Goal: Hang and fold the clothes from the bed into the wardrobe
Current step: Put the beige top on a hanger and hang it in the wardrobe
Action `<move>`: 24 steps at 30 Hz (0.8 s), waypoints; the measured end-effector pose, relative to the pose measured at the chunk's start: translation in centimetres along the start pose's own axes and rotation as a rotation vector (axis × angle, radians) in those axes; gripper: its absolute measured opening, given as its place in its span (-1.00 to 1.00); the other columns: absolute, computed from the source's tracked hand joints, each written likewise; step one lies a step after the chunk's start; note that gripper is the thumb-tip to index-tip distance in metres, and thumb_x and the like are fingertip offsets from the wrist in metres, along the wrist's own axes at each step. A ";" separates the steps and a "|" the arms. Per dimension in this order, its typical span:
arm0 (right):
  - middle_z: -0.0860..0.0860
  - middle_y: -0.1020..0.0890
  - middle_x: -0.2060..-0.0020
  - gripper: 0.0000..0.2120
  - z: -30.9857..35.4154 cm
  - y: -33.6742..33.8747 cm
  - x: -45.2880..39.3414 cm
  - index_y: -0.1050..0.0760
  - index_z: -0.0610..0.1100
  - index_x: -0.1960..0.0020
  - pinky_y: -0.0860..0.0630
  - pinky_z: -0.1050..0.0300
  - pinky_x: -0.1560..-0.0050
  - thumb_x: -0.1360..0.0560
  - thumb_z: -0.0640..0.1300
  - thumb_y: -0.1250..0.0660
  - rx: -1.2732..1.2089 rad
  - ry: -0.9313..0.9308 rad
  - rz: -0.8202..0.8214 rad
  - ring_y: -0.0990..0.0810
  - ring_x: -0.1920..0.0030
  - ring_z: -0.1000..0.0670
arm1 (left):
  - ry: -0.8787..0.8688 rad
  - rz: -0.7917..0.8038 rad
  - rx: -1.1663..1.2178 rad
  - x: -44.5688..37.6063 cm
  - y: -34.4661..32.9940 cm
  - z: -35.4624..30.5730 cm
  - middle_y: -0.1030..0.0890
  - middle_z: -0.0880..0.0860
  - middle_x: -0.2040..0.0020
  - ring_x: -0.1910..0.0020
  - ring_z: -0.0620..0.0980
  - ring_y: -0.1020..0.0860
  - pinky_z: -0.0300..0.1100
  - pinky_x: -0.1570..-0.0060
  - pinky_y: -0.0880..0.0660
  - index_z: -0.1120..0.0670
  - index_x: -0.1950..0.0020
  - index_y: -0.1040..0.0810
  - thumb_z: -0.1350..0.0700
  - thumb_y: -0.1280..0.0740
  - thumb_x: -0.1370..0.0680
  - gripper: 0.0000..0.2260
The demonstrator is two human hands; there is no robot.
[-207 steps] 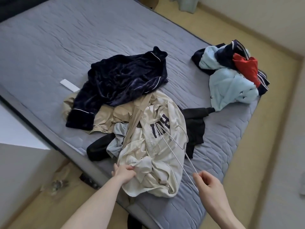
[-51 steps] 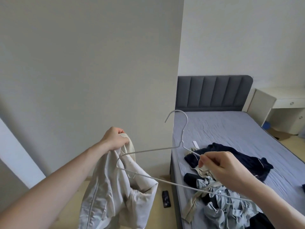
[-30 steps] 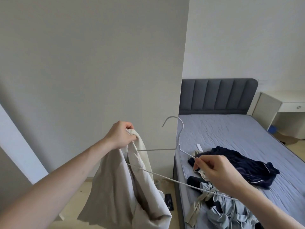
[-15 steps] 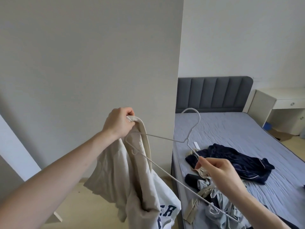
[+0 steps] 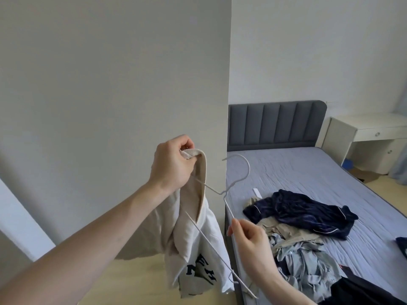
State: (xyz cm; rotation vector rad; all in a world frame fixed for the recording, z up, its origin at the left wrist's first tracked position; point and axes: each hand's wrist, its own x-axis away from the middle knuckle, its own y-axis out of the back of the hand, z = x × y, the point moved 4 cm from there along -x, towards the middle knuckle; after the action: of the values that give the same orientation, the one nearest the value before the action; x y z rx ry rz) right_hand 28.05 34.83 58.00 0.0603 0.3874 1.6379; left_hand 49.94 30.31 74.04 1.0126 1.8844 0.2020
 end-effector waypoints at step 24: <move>-0.09 -0.23 0.48 -0.54 3.8 2.1 -2.5 -0.31 -0.07 0.44 -0.11 -0.01 0.35 -0.52 0.13 -0.31 -0.352 0.208 -0.183 -0.18 0.40 -0.03 | -0.479 0.610 -0.435 -2.8 2.6 -4.2 -0.57 -0.25 -0.01 -0.10 -0.12 -0.51 -0.05 -0.24 -0.41 -0.17 -0.07 -0.57 -0.31 -0.25 -0.47 -0.69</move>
State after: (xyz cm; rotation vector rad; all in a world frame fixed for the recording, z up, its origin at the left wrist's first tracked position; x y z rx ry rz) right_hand 27.32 33.09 62.60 -0.4016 0.2485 1.5130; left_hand 48.63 31.06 79.48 1.1724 1.0055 0.6338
